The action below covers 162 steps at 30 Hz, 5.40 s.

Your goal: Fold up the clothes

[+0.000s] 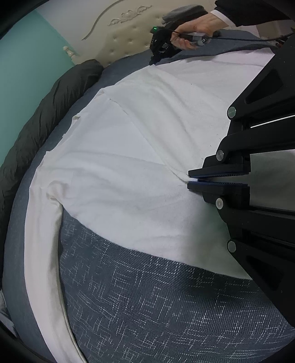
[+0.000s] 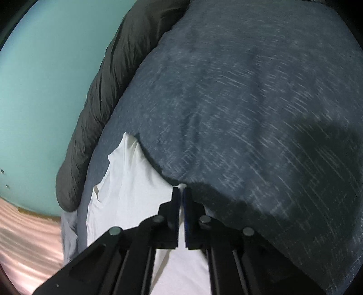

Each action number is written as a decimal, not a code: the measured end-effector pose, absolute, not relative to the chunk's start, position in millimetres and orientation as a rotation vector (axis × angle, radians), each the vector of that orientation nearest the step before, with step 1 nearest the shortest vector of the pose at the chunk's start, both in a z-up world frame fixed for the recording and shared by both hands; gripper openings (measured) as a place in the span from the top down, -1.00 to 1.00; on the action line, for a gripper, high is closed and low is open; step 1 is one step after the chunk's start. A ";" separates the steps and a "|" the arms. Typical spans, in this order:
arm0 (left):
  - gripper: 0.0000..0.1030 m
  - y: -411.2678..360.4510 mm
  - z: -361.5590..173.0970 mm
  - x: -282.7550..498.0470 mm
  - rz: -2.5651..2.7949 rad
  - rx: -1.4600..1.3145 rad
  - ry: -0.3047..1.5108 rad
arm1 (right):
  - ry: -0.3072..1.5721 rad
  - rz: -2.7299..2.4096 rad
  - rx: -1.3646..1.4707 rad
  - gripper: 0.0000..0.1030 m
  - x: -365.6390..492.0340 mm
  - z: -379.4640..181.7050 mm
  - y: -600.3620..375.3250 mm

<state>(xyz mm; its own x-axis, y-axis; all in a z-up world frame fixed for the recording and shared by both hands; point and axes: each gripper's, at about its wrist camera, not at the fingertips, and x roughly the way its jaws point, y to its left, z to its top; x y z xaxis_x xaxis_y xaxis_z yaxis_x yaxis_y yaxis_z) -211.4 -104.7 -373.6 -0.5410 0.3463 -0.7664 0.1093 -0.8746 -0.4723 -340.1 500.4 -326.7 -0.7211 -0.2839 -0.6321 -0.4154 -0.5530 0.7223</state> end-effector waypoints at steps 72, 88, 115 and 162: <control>0.92 -101.4 -375.4 -211.7 2.539 -1.426 -0.641 | 0.532 2.657 -1.395 0.92 -586.1 -256.8 436.2; 0.92 -103.0 -375.5 -207.4 2.539 -1.429 -0.651 | 0.413 2.983 -1.700 0.92 -404.6 -263.5 346.0; 0.91 -104.3 -369.0 -210.5 2.535 -1.405 -0.748 | 0.247 2.894 -1.877 0.92 -346.2 -308.6 276.3; 0.90 -105.8 -360.7 -200.7 2.556 -1.431 -0.766 | 0.272 2.899 -1.788 0.92 -305.7 -314.2 251.2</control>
<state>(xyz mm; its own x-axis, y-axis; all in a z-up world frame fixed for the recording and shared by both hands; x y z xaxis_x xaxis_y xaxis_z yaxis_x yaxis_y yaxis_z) -200.7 -105.8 -360.7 -0.5484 0.3341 -0.7666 0.1423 -0.8661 -0.4793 -305.7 251.2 -314.2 -0.4247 -0.3123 -0.8498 0.1490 -0.9499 0.2746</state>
